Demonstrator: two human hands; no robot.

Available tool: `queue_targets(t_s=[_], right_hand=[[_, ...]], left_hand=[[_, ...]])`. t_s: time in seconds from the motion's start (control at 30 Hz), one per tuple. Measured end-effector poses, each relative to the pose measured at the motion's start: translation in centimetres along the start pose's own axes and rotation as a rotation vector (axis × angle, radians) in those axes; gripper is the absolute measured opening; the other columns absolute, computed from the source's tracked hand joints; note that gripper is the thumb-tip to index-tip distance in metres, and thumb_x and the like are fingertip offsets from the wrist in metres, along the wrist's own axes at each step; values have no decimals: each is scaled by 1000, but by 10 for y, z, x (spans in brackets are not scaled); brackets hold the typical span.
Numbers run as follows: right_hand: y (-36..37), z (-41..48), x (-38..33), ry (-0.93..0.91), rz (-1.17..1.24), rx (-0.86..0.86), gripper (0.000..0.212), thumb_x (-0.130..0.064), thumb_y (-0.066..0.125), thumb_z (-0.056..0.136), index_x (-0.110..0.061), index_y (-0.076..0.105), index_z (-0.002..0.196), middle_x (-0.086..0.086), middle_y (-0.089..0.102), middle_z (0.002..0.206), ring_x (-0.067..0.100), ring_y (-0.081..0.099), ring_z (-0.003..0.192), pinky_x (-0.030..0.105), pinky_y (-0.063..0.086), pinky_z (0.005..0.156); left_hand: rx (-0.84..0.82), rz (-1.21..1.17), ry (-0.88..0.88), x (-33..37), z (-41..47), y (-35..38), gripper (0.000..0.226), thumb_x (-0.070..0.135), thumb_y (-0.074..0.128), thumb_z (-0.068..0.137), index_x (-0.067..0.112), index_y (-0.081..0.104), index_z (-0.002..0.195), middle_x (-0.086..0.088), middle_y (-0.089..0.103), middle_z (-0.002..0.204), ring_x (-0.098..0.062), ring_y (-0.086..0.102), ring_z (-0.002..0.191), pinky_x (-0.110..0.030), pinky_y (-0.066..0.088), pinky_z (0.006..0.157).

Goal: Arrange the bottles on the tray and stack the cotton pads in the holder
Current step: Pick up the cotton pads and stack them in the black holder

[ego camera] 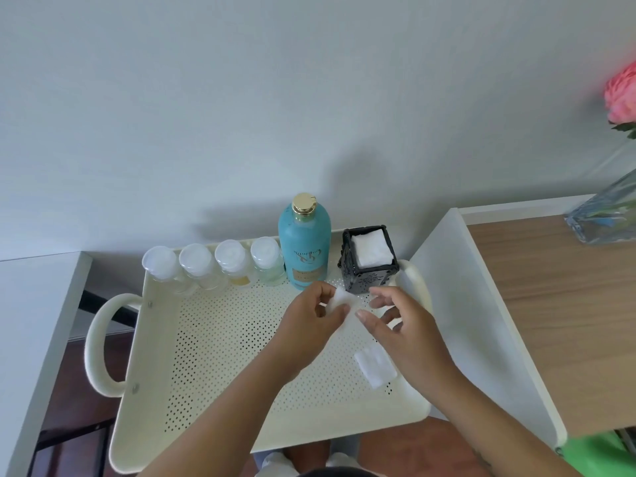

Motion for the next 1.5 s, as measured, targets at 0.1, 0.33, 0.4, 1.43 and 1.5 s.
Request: queue_targets(t_s=[0.1,0.33,0.4,1.43,1.5], right_hand=[[6,4,9,168,214,-80,25,-51,67,82,-39,65,104,-17,68,88,2,63,80,19,48,69],[-6,11,8,190,260,-64,6,-35,63,91,-31,68,88,-10,70,80,-1,61,68,18,45,62],[-10,13,6,174,227,-62,6,-33,63,91,-32,67,88,-8,70,82,0,61,68,17,44,62],[-47,94,-34,-151,-365,148,29,-27,56,96,-14,58,121,2,56,114,18,50,91,30,41,78],[-51,84,-42,-259,-441,249,33,-24,53,97,-9,56,126,8,55,120,25,49,109,34,44,84]], left_hand=[[-45,-108,-29,11,-3,6,16,32,73,85,27,62,96,-3,72,91,-5,60,67,-12,44,53],[-90,-159,-35,17,-8,8,15,31,70,88,24,67,101,-1,75,94,-15,71,81,-20,57,68],[-82,-151,-42,15,-9,4,10,31,68,90,25,69,98,1,77,92,-12,70,79,-18,56,69],[-39,806,126,-56,-7,80,37,40,58,86,27,53,120,8,60,114,-20,48,109,-35,41,93],[-50,805,133,-58,-8,82,31,36,57,88,26,54,118,8,64,111,-20,49,107,-35,39,92]])
Point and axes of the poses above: each hand's wrist, its own z-axis towards the middle knuckle, its own y-axis out of the palm, x = y × z, the point moved 7 cm from there along z, towards the middle knuckle
